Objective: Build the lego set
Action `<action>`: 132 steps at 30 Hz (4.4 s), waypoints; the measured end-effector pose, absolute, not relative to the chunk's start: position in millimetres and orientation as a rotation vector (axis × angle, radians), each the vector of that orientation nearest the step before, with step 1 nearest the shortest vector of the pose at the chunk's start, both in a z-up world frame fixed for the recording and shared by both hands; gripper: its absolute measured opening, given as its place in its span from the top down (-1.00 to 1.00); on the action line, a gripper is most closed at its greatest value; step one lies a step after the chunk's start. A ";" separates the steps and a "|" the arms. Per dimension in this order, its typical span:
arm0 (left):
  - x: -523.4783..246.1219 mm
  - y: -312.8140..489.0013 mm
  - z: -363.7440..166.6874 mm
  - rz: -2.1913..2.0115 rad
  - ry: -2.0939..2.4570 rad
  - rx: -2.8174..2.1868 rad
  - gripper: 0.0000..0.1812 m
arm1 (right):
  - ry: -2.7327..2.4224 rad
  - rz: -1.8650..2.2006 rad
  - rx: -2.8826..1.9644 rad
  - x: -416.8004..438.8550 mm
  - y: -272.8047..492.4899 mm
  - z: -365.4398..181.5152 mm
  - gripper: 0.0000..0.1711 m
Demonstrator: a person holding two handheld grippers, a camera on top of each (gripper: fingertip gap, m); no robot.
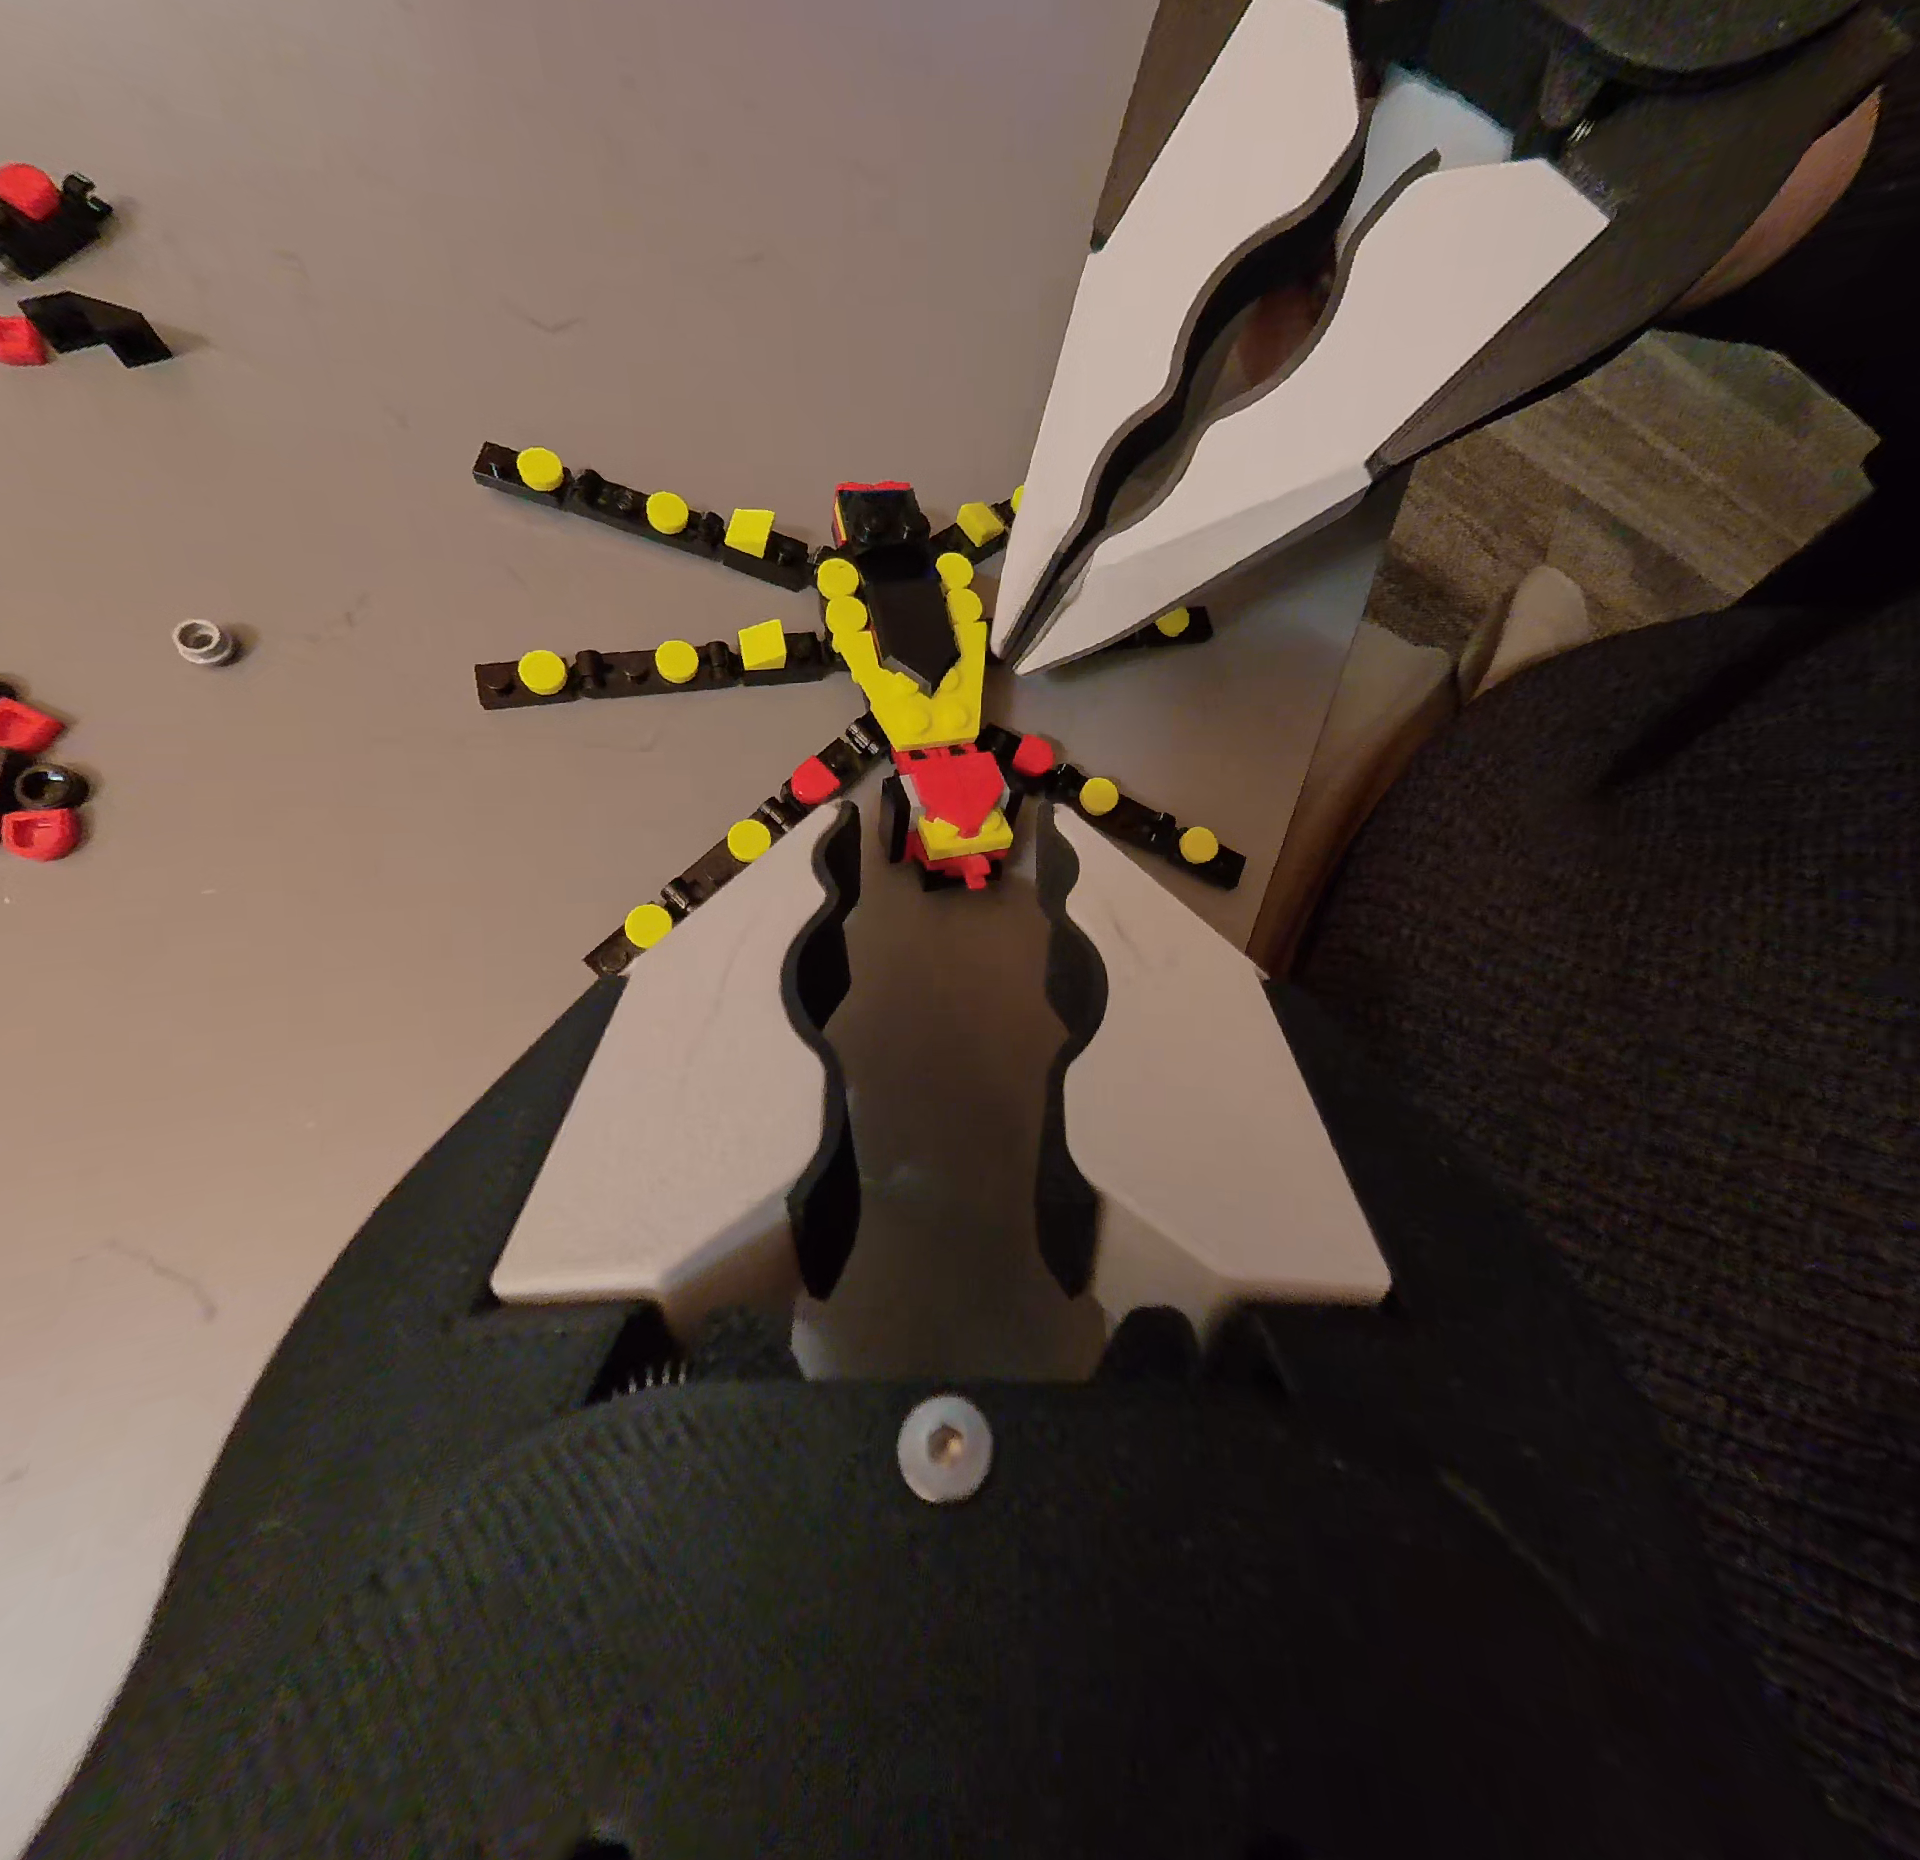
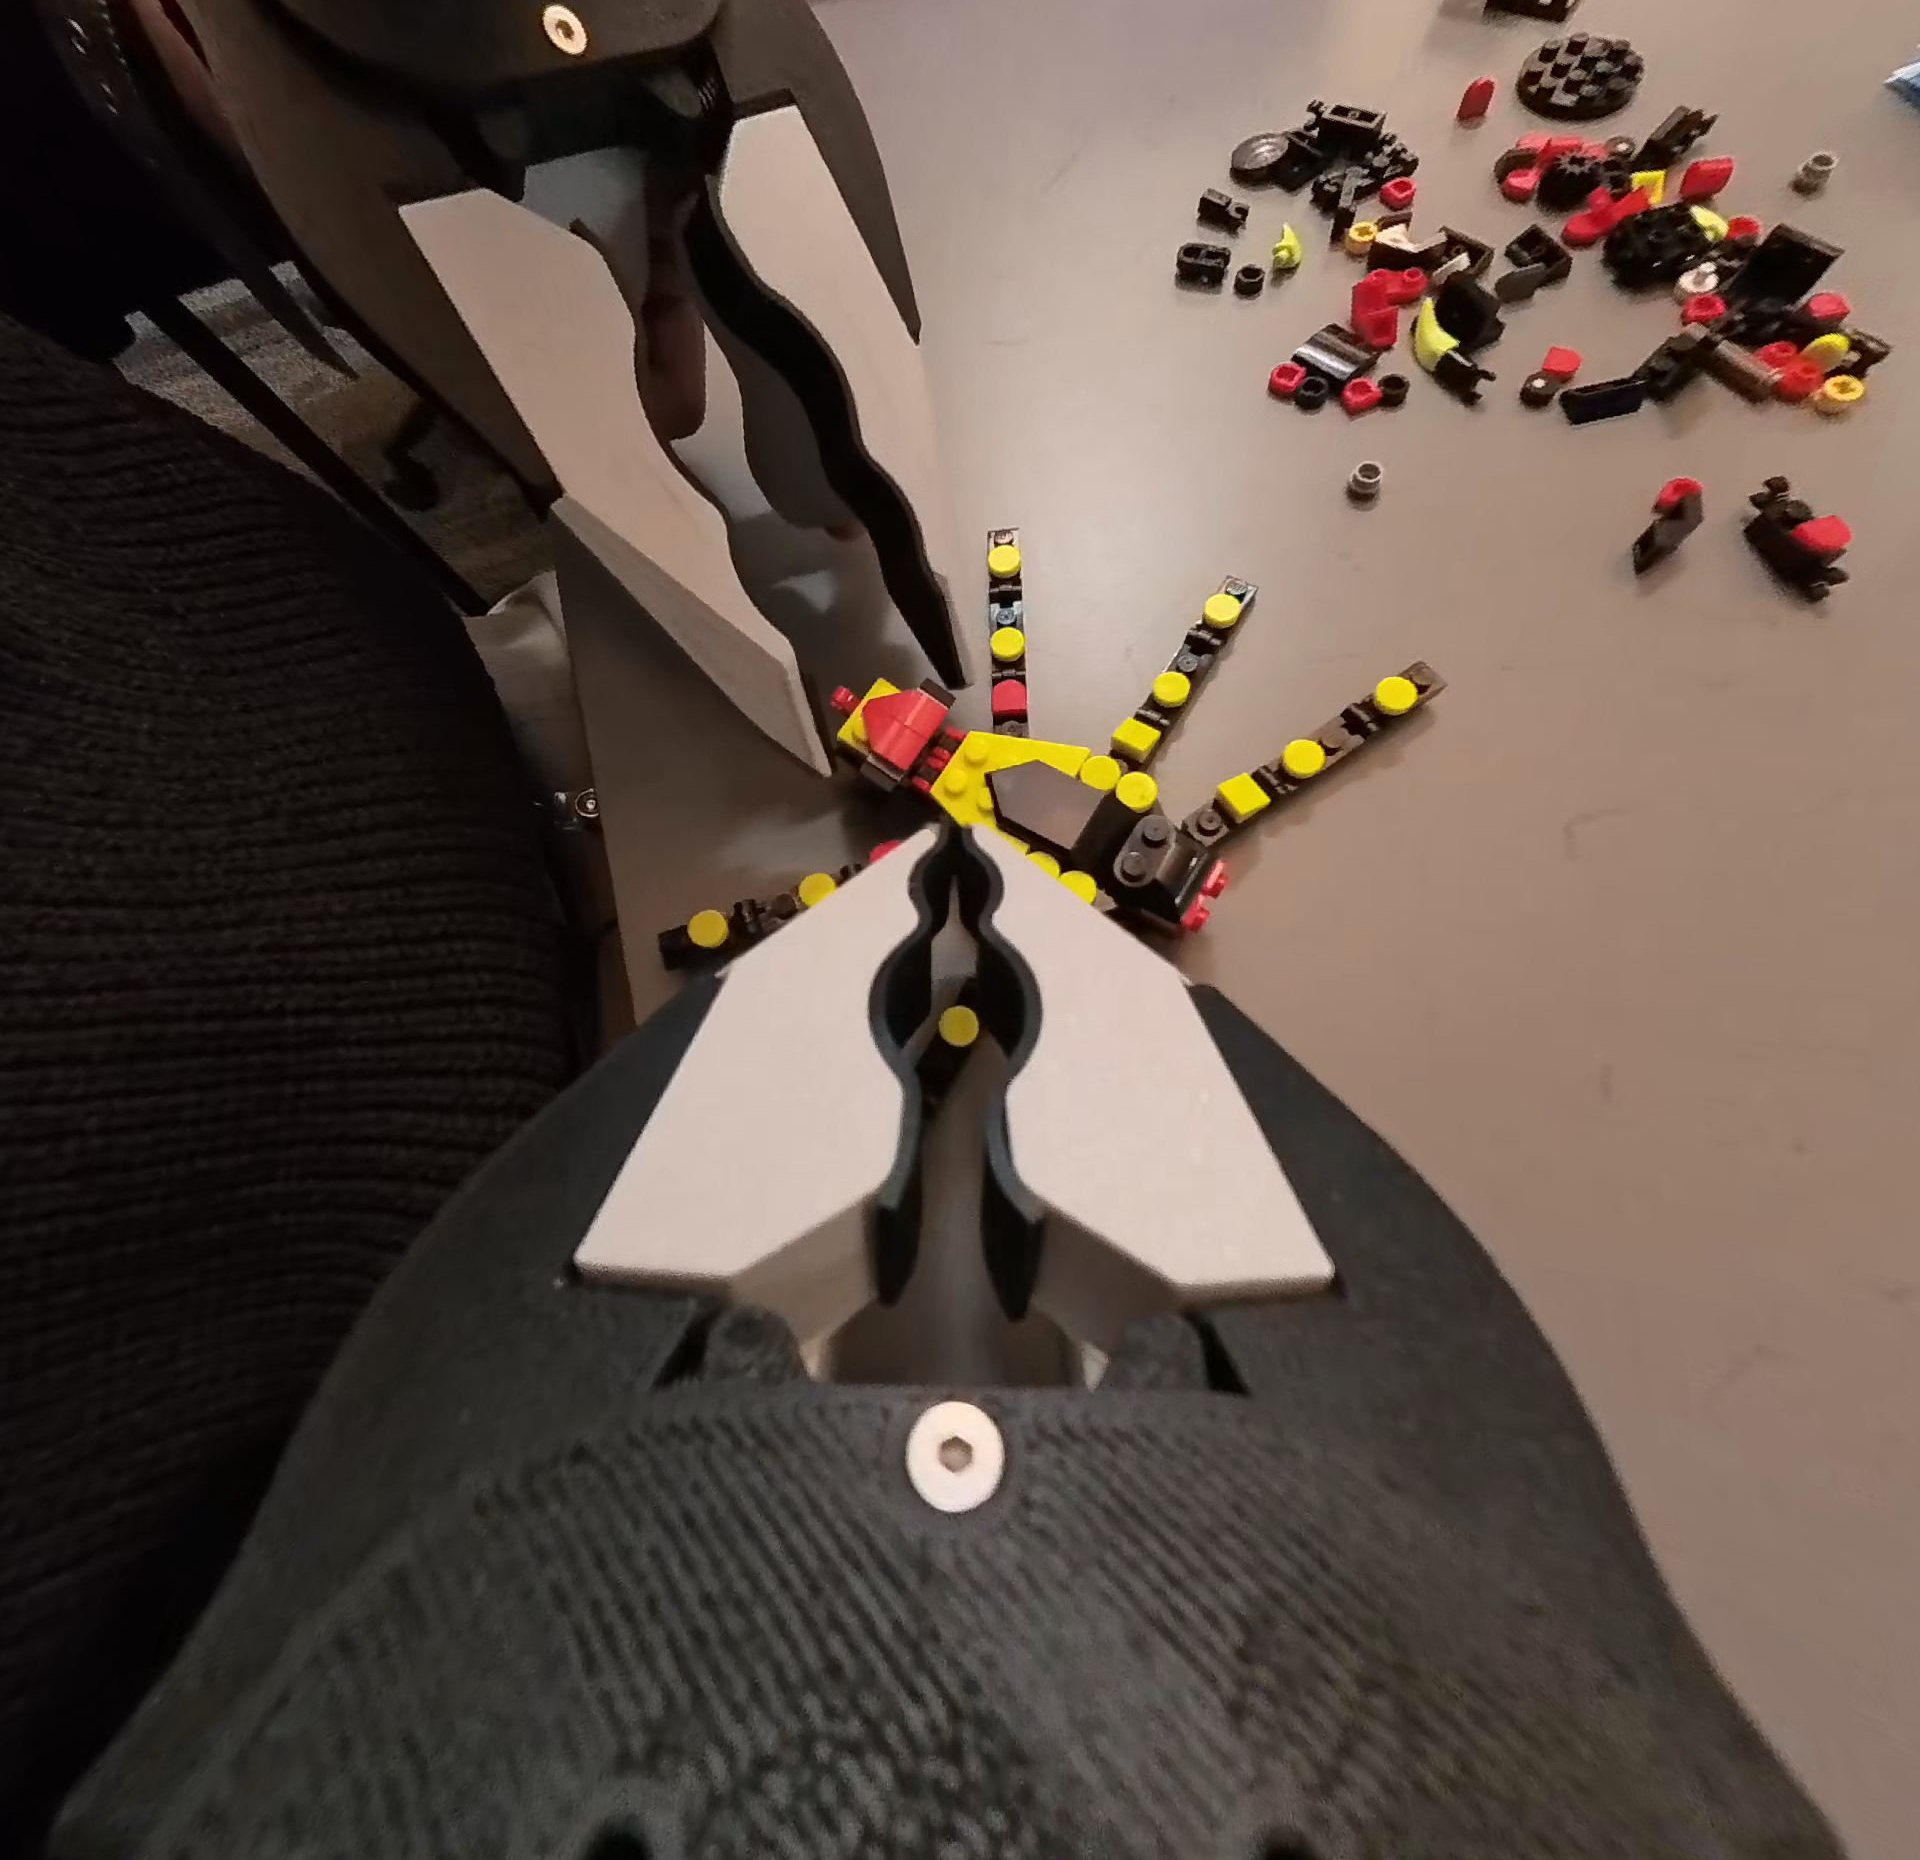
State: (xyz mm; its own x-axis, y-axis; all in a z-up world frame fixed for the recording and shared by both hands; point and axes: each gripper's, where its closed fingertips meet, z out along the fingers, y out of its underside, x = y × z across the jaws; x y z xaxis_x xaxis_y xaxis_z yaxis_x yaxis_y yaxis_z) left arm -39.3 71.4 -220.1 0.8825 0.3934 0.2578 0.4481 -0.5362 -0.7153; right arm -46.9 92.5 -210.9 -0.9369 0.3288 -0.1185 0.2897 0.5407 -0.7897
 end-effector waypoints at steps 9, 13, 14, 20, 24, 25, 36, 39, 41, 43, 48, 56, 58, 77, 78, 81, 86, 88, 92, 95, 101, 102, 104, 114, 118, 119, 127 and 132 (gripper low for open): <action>-36.0 73.9 -220.6 -0.100 -0.592 -2.199 0.64 | -2.699 1.355 -0.578 -53.5 96.4 -213.3 1.00; -35.7 74.2 -220.5 -0.104 -0.593 -2.196 0.64 | -2.689 1.350 -0.591 -55.8 97.9 -213.3 1.00; -35.6 74.3 -220.5 -0.106 -0.592 -2.196 0.64 | -2.687 1.349 -0.592 -56.2 98.0 -213.3 1.00; -35.6 74.8 -221.1 -0.094 -0.587 -2.200 0.64 | -2.682 1.348 -0.595 -57.1 98.0 -213.4 1.00; -33.7 75.7 -221.0 -0.104 -0.580 -2.201 0.65 | -2.664 1.339 -0.605 -60.1 99.1 -213.5 1.00; -33.1 76.1 -221.0 -0.107 -0.577 -2.201 0.65 | -2.658 1.335 -0.607 -61.1 99.4 -213.5 1.00; -20.2 84.9 -218.4 -0.150 -0.507 -2.201 0.59 | -2.588 1.298 -0.673 -73.8 104.9 -213.5 1.00; -15.1 88.5 -215.3 -0.158 -0.468 -2.194 0.56 | -2.572 1.306 -0.690 -76.5 106.6 -211.7 1.00; -17.3 87.6 -213.5 -0.127 -0.450 -2.193 0.56 | -2.569 1.333 -0.704 -76.8 106.9 -209.0 1.00; -23.3 84.0 -212.1 -0.092 -0.457 -2.188 0.56 | -2.567 1.358 -0.728 -77.4 108.0 -206.9 1.00; -41.2 73.2 -212.9 -0.043 -0.544 -2.174 0.56 | -2.557 1.374 -0.773 -82.2 115.0 -204.8 1.00; -56.1 59.8 -222.4 0.018 -0.600 -2.207 0.57 | -2.443 1.319 -0.846 -106.9 152.3 -196.5 1.00; -57.8 57.6 -223.7 0.020 -0.602 -2.211 0.57 | -2.427 1.337 -0.870 -110.2 161.5 -193.8 1.00; -70.1 45.6 -226.8 0.064 -0.570 -2.218 0.44 | -2.810 1.200 -0.575 -58.6 160.4 -233.0 0.81; -70.5 45.3 -227.3 0.065 -0.573 -2.220 0.44 | -2.804 1.198 -0.572 -59.4 160.5 -233.0 0.83; -69.0 44.9 -228.7 0.050 -0.574 -2.227 0.43 | -2.793 1.192 -0.581 -61.8 161.5 -233.3 0.88; -68.8 41.6 -230.1 0.030 -0.578 -2.235 0.42 | -2.761 1.170 -0.606 -68.3 164.0 -233.7 0.91; -70.2 39.5 -231.8 0.037 -0.581 -2.243 0.42 | -2.760 1.170 -0.610 -68.7 164.2 -233.6 0.91; -70.0 40.0 -231.0 0.035 -0.579 -2.239 0.43 | -2.761 1.172 -0.608 -68.7 164.5 -233.6 0.91; -69.2 40.1 -232.3 0.038 -0.571 -2.248 0.42 | -2.764 1.177 -0.615 -68.5 164.7 -233.5 0.90; -73.7 40.3 -227.9 0.063 -0.585 -2.223 0.43 | -2.787 1.196 -0.616 -64.3 162.4 -233.2 0.90; -75.5 40.9 -224.7 0.068 -0.595 -2.205 0.44 | -2.797 1.202 -0.615 -62.4 160.9 -233.1 0.90; -79.2 41.6 -220.5 0.063 -0.650 -2.179 0.48 | -2.817 1.220 -0.615 -57.7 155.6 -232.8 0.89; -64.8 75.3 -208.3 0.001 -0.771 -2.161 0.37 | -2.920 1.327 -0.640 -23.4 97.5 -230.3 0.80; -64.1 83.0 -216.1 0.136 -0.686 -2.232 0.39 | -2.906 1.343 -0.593 -22.8 101.7 -223.8 0.75; -64.2 84.1 -218.4 0.159 -0.673 -2.246 0.40 | -2.888 1.370 -0.609 -25.5 103.6 -219.6 0.75; -67.0 89.6 -224.4 0.216 -0.636 -2.254 0.52 | -2.671 1.284 -0.819 -66.8 121.8 -214.6 0.83; -66.1 91.3 -224.2 0.206 -0.627 -2.244 0.54 | -2.717 1.268 -0.831 -57.4 109.5 -222.7 0.84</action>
State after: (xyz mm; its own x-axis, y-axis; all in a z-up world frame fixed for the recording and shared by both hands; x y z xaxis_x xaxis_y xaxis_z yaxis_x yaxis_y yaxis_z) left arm -66.1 91.3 -224.2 0.8651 0.4992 0.0494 0.3724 -0.5731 -0.7300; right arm -57.4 109.5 -222.7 -0.8568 0.4788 -0.1914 0.4541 0.5250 -0.7198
